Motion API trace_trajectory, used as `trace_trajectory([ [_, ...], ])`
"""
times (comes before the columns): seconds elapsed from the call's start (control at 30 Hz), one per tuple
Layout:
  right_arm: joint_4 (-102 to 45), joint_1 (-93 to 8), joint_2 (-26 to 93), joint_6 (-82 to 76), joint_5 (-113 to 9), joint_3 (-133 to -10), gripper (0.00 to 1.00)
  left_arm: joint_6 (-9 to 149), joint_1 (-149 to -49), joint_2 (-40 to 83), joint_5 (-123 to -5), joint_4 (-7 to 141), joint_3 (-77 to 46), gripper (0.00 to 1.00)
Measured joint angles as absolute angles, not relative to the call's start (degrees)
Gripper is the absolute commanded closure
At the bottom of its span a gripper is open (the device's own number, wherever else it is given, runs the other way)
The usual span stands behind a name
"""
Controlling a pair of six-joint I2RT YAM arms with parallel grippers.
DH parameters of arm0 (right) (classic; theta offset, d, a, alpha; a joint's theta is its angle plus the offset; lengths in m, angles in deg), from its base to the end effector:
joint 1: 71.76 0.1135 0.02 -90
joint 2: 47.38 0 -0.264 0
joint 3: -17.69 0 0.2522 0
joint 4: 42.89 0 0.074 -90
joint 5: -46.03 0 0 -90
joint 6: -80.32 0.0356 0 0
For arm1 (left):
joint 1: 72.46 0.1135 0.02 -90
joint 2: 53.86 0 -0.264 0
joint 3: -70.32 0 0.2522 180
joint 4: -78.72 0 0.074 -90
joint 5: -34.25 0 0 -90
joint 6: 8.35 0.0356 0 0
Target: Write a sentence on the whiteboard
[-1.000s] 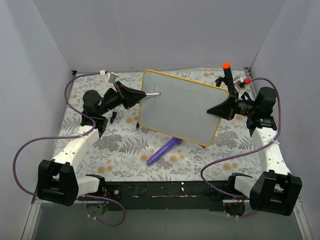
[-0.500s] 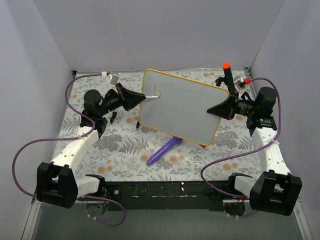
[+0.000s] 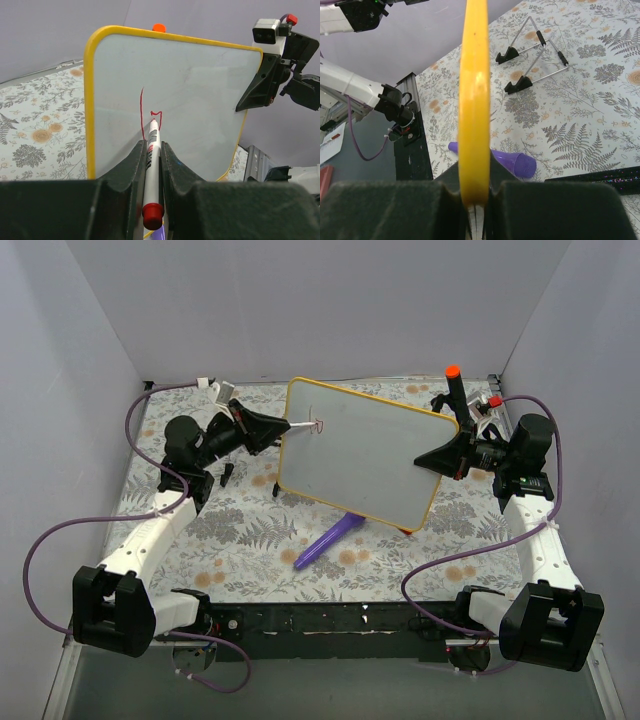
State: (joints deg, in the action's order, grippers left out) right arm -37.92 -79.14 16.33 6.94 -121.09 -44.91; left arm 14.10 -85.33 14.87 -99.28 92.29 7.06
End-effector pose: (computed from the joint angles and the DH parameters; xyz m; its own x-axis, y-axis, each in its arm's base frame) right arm 0.2392 0.0040 0.3366 -0.3674 0.1119 -0.9233 -0.8637 0.3272 0.3834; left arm 0.2617 -0.0850 0.3495 -0.7112 -0.5249 -0.4678 0.4425 0.1829 -0.8779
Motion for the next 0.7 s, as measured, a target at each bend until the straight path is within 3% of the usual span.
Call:
trace_trajectory([
  [0.7,-37.95,-79.07,16.33,6.94,-122.97,-44.91,0.99,10.93,-85.33,12.57,-103.28,95.46,6.36,1.0],
])
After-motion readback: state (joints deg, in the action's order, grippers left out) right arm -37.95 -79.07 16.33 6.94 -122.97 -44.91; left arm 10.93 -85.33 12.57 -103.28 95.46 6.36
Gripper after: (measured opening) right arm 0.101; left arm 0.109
